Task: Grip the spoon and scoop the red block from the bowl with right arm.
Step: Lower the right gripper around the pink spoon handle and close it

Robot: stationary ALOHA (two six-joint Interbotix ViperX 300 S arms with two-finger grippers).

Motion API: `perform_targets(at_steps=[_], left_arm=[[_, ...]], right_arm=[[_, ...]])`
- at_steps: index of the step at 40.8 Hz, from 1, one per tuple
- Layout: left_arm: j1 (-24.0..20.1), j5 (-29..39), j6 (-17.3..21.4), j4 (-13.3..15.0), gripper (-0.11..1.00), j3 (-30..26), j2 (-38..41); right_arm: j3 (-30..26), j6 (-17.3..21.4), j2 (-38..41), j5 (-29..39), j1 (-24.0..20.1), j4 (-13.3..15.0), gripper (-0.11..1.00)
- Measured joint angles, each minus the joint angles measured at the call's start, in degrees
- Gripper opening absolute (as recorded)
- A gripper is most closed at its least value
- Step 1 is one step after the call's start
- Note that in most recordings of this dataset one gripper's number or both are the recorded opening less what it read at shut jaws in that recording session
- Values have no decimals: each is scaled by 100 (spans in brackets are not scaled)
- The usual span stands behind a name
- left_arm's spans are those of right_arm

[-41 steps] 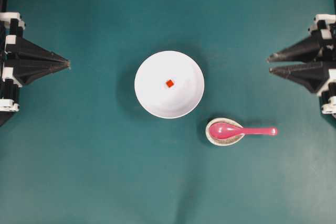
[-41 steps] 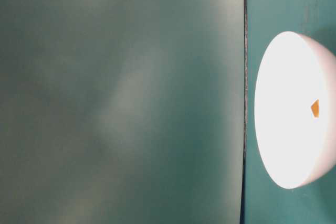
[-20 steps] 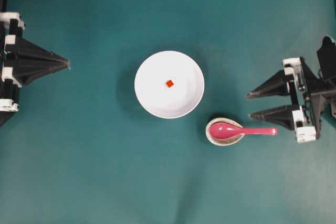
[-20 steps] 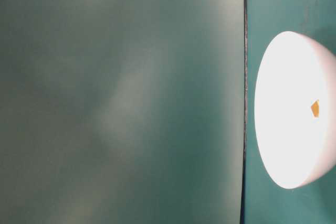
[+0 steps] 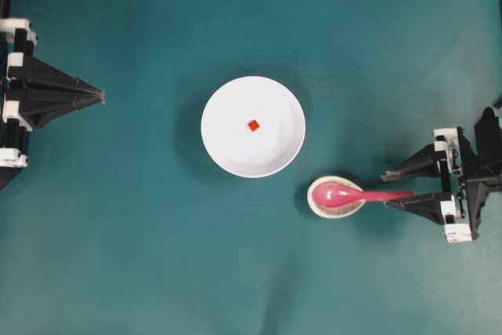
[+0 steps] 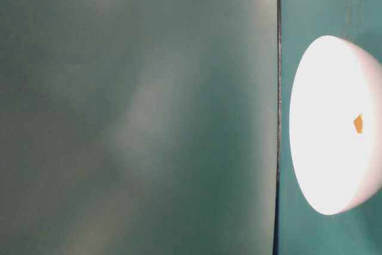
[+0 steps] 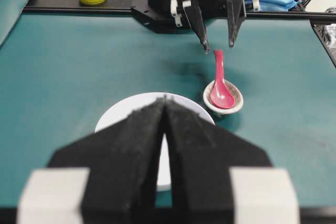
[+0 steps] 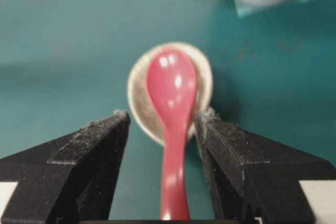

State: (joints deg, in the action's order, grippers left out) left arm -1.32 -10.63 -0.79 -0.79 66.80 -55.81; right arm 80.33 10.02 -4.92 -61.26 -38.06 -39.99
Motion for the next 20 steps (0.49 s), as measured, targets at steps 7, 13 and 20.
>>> perform_targets(at_steps=[7, 13, 20], left_arm=[[0, 35, 0, -9, 0, 9, 9], [-9, 88, -18, 0, 0, 0, 0], [0, 114, -26, -9, 0, 0, 0]], right_arm=[[35, -9, 316, -18, -26, -18, 58], [105, -18, 396, -18, -35, -18, 57], [105, -44, 422, 35, -114, 18, 57]])
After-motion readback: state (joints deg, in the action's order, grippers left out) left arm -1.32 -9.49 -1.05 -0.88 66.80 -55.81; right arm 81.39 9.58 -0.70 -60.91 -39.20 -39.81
